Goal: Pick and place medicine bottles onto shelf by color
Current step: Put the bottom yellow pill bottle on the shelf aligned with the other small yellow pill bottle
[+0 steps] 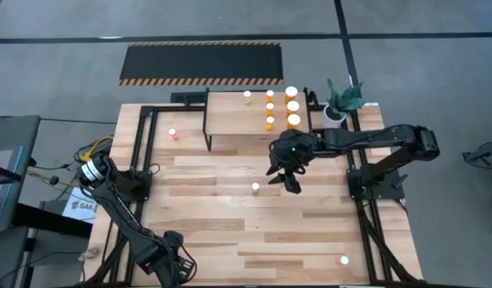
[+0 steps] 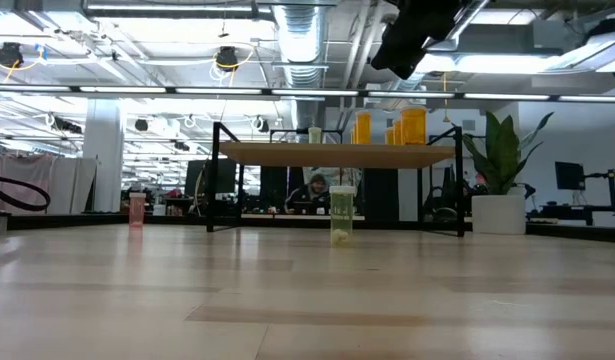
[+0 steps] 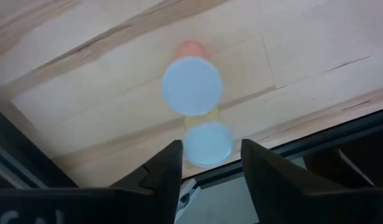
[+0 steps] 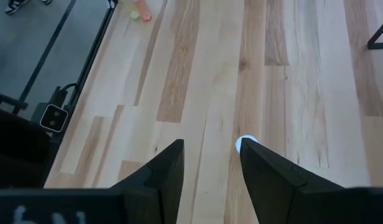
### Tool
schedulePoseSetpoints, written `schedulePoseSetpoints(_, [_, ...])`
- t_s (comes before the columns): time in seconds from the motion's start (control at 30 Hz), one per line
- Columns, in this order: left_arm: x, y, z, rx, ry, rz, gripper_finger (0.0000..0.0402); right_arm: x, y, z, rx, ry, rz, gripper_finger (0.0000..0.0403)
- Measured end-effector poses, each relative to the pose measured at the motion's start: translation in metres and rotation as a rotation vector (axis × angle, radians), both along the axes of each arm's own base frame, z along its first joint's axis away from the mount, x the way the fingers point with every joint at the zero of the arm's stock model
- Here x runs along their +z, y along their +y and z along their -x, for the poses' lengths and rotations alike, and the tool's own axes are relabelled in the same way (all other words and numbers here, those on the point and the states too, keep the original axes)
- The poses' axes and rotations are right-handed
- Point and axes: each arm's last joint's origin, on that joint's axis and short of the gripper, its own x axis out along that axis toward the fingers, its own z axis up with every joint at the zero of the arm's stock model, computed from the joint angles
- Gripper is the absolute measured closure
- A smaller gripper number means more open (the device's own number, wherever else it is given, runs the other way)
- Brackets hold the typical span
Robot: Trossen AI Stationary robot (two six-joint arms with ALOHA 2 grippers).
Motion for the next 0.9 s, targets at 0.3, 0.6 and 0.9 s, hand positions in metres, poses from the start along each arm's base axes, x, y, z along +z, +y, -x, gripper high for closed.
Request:
schedulePoseSetpoints(0.3, [0.0,0.0007,0.0005,-0.009,0.003,-0.006,0.026,0.0,0.0001,0.0,-0.002,0.001,-0.002,0.0226])
schedulePoseSetpoints(0.6, [-0.0001,0.0021,0.0016,-0.018,0.012,-0.021,0.026,-0.0002,0.0001,0.0002,-0.002,0.004,-0.002,0.0226])
schedulePoseSetpoints(0.9, [-0.0001,0.002,0.0015,-0.021,0.011,-0.02,0.026,-0.0004,0.0001,0.0004,-0.002,0.007,-0.002,0.0226])
